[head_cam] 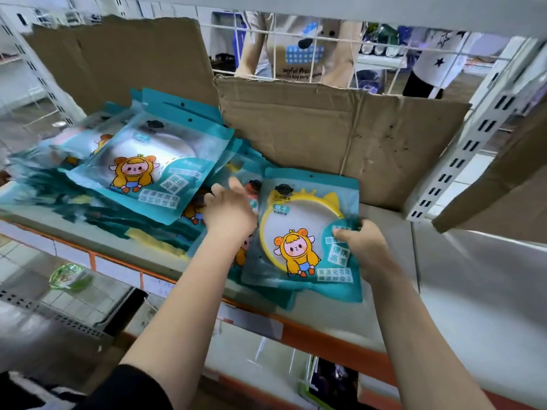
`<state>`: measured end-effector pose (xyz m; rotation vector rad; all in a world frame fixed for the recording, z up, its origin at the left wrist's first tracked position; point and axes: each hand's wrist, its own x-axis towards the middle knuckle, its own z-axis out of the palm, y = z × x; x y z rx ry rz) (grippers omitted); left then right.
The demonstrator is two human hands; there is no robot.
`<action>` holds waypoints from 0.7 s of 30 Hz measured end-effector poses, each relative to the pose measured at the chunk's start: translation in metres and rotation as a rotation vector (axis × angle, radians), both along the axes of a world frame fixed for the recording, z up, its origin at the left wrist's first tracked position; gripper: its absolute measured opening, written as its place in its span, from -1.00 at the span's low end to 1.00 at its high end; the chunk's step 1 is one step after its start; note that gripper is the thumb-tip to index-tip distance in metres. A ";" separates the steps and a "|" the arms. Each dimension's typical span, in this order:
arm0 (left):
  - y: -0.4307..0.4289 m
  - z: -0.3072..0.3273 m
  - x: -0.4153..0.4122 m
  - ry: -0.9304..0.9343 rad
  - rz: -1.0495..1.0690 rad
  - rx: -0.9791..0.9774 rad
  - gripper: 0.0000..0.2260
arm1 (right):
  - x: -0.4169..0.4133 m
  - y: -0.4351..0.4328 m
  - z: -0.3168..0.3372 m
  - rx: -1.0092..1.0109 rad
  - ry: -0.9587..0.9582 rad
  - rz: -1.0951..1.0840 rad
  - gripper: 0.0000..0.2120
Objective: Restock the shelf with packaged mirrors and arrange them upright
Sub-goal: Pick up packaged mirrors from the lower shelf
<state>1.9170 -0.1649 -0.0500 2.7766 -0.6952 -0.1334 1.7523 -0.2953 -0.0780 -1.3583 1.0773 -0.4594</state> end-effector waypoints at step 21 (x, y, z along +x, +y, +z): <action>0.007 0.009 -0.020 0.384 -0.014 -0.936 -0.81 | -0.040 0.011 0.028 -0.432 -0.085 -0.156 -0.76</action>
